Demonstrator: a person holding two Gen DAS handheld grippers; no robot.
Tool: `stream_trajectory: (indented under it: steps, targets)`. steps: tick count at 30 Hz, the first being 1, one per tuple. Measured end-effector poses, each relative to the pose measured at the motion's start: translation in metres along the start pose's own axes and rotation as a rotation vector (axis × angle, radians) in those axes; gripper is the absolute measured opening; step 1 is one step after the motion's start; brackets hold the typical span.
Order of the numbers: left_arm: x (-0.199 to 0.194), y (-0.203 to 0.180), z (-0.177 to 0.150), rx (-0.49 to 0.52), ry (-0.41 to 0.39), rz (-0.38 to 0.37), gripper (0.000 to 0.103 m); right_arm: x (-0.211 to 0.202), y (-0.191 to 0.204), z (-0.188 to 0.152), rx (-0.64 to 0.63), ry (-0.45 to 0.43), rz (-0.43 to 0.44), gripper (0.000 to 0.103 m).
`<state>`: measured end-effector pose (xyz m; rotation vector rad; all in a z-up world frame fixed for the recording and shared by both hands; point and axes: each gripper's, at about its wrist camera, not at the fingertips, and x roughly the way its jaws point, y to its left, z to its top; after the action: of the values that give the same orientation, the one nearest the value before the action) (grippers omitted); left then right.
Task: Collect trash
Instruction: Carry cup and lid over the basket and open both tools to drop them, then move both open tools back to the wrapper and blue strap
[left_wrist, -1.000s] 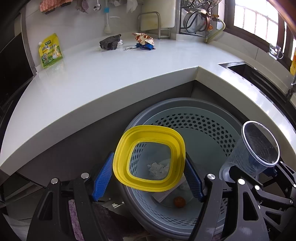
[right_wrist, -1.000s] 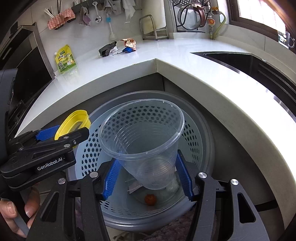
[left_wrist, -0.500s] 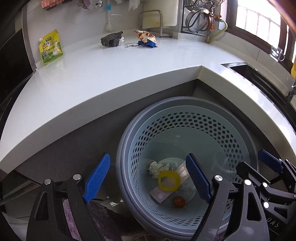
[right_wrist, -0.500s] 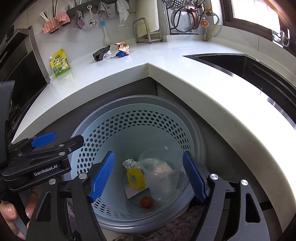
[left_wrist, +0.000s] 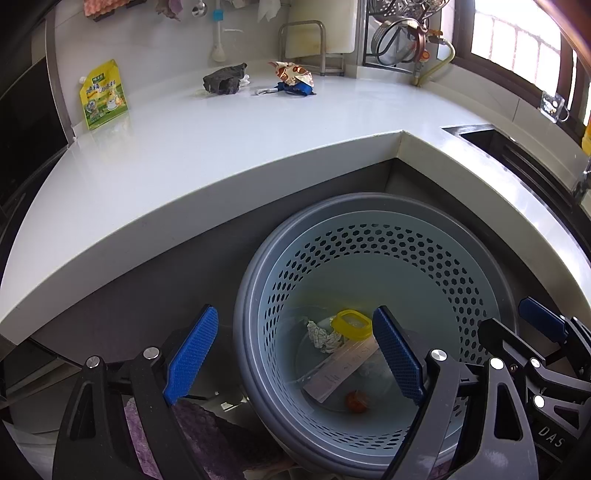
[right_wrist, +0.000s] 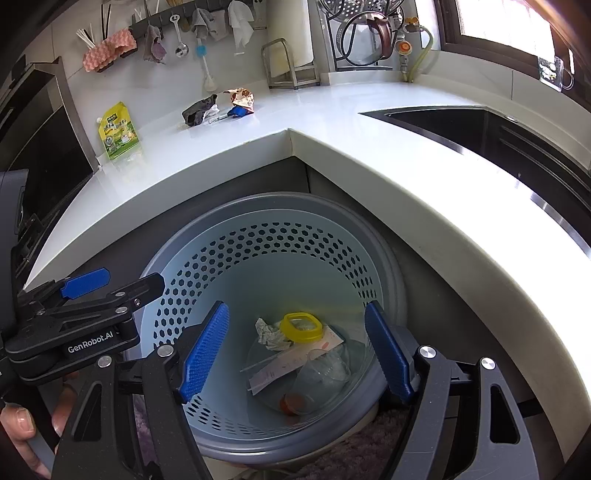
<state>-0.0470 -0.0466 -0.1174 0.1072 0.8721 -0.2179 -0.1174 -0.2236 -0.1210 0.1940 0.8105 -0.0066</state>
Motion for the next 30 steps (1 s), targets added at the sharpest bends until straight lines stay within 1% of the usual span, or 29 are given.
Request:
stream_trajectory:
  steps: [11, 17, 19, 22, 25, 27, 30]
  targets:
    - [-0.003, 0.004, 0.001, -0.002, -0.009, -0.001, 0.084, -0.005, 0.000, 0.002, -0.001, -0.016, 0.003, 0.073]
    - [-0.011, 0.007, 0.004, 0.000, -0.031, -0.006, 0.085, -0.010, 0.002, 0.008, -0.002, -0.034, 0.008, 0.073]
    - [-0.016, 0.010, 0.007, 0.000, -0.048, -0.002, 0.087, -0.011, 0.002, 0.011, 0.008, -0.038, 0.019, 0.073]
    - [-0.024, 0.016, 0.014, -0.001, -0.076, 0.010, 0.088, -0.014, 0.004, 0.020, 0.016, -0.052, 0.031, 0.073]
    - [-0.035, 0.026, 0.025, -0.014, -0.108, 0.015, 0.089, -0.018, 0.010, 0.035, -0.007, -0.075, 0.038, 0.073]
    - [-0.040, 0.034, 0.034, -0.031, -0.130, 0.014, 0.091, -0.019, 0.015, 0.047, -0.022, -0.093, 0.049, 0.073]
    - [-0.045, 0.046, 0.053, -0.050, -0.160, 0.020, 0.091, -0.015, 0.022, 0.069, -0.033, -0.108, 0.076, 0.073]
